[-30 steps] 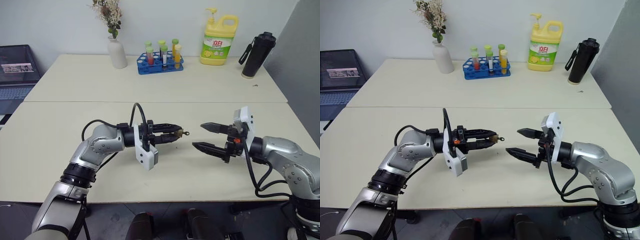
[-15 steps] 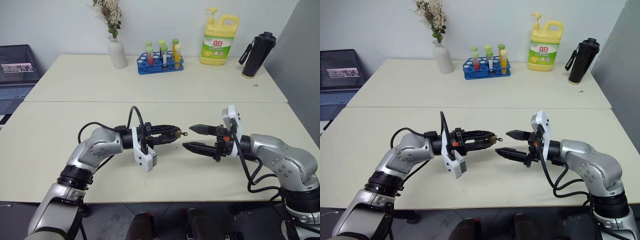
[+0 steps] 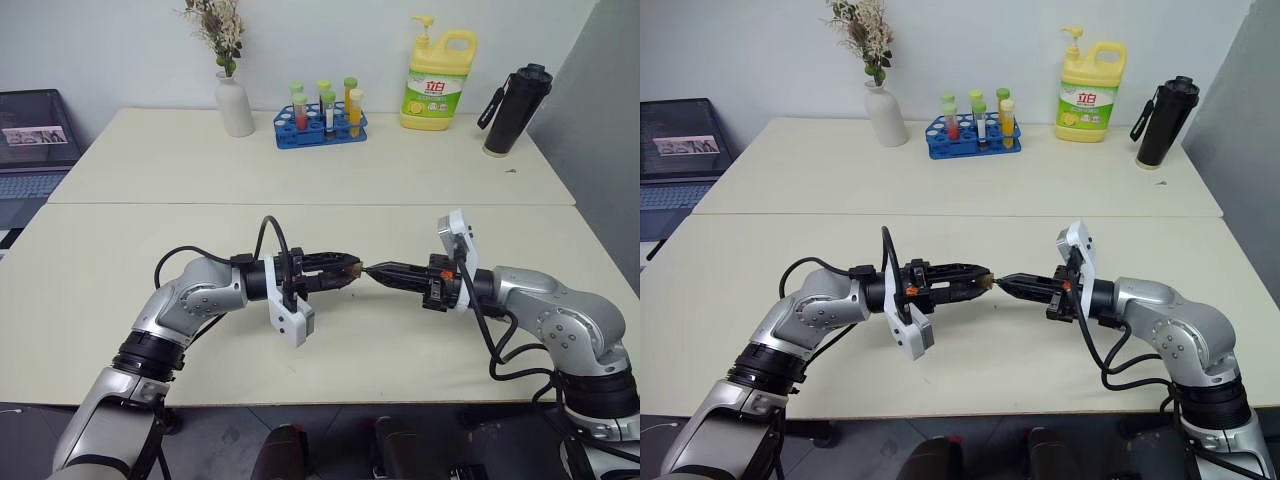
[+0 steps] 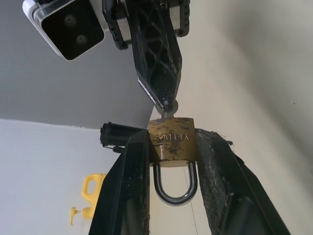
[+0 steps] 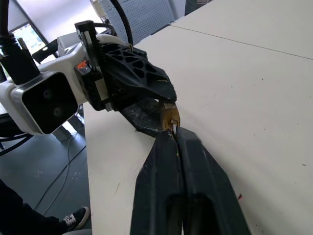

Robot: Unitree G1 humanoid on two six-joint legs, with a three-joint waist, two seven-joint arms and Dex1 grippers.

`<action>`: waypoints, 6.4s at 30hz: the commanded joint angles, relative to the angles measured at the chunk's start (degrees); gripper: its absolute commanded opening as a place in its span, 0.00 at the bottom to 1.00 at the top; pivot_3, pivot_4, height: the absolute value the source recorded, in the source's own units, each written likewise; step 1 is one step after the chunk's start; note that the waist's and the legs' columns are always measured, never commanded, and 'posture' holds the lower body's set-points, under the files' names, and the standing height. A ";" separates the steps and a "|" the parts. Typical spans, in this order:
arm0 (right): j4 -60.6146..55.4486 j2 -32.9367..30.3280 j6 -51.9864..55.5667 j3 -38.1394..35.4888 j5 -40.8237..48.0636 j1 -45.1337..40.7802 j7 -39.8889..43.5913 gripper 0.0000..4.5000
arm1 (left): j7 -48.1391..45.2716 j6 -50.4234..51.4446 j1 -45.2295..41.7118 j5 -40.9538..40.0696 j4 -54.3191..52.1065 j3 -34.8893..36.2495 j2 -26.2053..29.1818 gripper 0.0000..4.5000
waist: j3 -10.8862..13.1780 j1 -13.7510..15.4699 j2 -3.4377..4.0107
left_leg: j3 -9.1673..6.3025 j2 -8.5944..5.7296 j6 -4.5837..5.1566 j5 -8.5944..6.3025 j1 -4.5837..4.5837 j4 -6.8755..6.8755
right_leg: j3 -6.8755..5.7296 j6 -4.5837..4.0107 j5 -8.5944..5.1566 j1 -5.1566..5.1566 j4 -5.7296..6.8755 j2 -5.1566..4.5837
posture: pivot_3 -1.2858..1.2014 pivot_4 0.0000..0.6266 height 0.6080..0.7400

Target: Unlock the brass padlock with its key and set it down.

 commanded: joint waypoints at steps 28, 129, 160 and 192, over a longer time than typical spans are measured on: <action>13.78 2.84 25.35 -8.29 19.61 -11.26 -7.52 0.00 | 5.53 -3.15 -0.29 4.69 -0.52 -0.56 0.62 0.21 | 0.00 -0.03 0.00 | 0.01 0.00 0.00 0.00 -0.02 0.00 | -0.01 -0.25 0.15 -0.01 0.00 -0.14 | 0.52 0.24 1.00; 10.47 1.39 -5.16 2.88 -7.81 -7.46 5.41 0.03 | -0.43 33.83 17.53 -32.38 -27.51 3.61 10.64 0.84 | 0.00 -0.07 0.01 | -0.08 0.00 0.01 0.00 -0.05 -0.03 | -0.05 0.01 0.00 -0.09 0.01 -0.22 | 0.52 0.24 1.00; 4.23 -0.77 -4.31 2.51 -4.52 -6.90 9.60 0.03 | -19.06 73.31 6.18 -46.72 -20.90 4.96 -3.25 0.00 | 0.01 -0.06 0.00 | -0.14 0.00 0.00 0.00 -0.06 -0.01 | -0.01 0.01 -0.02 -0.09 -0.02 0.14 | 0.52 0.24 1.00; 6.84 -0.67 -5.16 3.67 -6.40 -6.68 10.87 0.03 | -17.85 89.74 8.99 -56.84 -35.25 11.46 -0.92 0.00 | 0.01 -0.07 0.00 | -0.15 -0.01 0.00 0.00 -0.06 -0.01 | 0.00 0.02 -0.02 -0.09 -0.03 0.13 | 0.52 0.24 1.00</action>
